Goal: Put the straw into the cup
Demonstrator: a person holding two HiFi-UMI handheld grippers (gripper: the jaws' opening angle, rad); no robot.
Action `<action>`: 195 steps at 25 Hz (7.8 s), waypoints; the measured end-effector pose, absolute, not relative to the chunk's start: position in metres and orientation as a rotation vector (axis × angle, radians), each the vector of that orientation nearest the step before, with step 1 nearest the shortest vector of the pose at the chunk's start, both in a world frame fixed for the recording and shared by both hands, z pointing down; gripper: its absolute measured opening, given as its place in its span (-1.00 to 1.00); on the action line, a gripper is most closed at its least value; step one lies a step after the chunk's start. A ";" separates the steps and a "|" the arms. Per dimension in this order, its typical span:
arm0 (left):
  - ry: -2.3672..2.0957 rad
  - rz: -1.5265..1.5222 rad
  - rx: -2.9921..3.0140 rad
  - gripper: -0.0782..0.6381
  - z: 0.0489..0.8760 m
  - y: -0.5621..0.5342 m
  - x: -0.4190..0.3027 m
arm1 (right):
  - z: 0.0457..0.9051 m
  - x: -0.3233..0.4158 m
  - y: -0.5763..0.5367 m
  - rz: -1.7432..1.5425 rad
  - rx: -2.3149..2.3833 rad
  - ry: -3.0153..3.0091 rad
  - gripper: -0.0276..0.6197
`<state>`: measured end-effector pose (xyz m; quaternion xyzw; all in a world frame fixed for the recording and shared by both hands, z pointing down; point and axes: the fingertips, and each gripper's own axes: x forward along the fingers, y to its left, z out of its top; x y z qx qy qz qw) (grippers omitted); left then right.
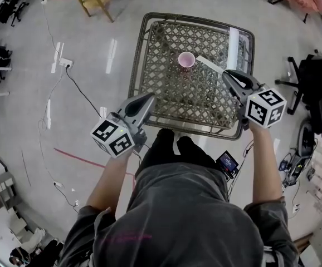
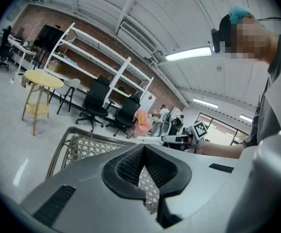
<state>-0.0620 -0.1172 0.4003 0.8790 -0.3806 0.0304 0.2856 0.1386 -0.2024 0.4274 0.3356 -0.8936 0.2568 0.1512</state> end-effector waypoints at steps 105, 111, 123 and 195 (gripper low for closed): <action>-0.894 0.082 2.206 -0.75 0.467 -0.198 -0.114 | 0.616 0.051 -0.287 0.483 0.456 -2.037 -0.77; -0.884 0.074 2.230 -0.75 0.463 -0.192 -0.104 | 0.599 0.056 -0.282 0.456 0.468 -2.066 -0.70; -0.892 0.072 2.257 -0.75 0.450 -0.184 -0.091 | 0.566 0.064 -0.271 0.436 0.483 -2.126 -0.47; -0.876 0.092 2.474 -0.75 0.368 -0.145 -0.036 | 0.357 0.087 -0.153 0.730 0.817 -2.755 -0.87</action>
